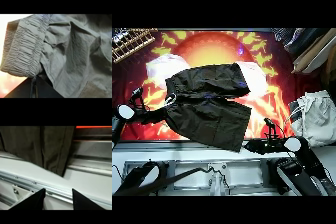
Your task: Fold the clothes and pants, and hang the long-sleeved shirts on hangers.
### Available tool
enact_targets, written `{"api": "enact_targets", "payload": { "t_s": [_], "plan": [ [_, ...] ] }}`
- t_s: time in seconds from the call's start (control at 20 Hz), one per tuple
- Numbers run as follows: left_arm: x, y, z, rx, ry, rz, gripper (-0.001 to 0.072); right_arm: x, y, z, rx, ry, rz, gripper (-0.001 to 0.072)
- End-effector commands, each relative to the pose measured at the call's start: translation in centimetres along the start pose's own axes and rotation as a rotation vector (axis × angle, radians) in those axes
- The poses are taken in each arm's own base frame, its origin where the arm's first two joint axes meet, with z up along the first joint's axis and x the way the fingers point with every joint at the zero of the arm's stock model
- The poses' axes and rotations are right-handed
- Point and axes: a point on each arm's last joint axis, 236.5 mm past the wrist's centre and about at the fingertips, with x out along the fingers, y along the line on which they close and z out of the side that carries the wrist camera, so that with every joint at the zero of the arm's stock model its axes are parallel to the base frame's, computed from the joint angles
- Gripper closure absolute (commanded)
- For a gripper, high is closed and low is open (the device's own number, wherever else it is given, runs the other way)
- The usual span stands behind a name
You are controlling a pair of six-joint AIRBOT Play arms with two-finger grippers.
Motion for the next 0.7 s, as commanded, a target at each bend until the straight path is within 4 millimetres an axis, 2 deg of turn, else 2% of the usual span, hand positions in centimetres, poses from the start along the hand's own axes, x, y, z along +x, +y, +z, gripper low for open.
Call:
{"api": "enact_targets", "payload": {
  "t_s": [0.0, 0.2, 0.4, 0.65],
  "plan": [
    [0.1, -0.4, -1.2, 0.044, 0.042, -0.001, 0.0699, 0.8, 0.0, 0.1, 0.027, -0.011, 0.031, 0.0303],
    [0.6, -0.8, -3.0, 0.076, 0.1, -0.002, 0.07, 2.0, -2.0, -0.5, 0.052, 0.0, -0.003, 0.0308],
    [1.1, -0.5, -4.0, 0.071, 0.125, 0.002, 0.07, 2.0, -3.1, 2.2, 0.026, -0.118, -0.038, 0.0309],
    [1.0, -0.4, -5.1, 0.066, 0.157, 0.001, 0.07, 1.7, -4.5, 3.4, -0.018, -0.168, -0.102, 0.0309]
  ]
}}
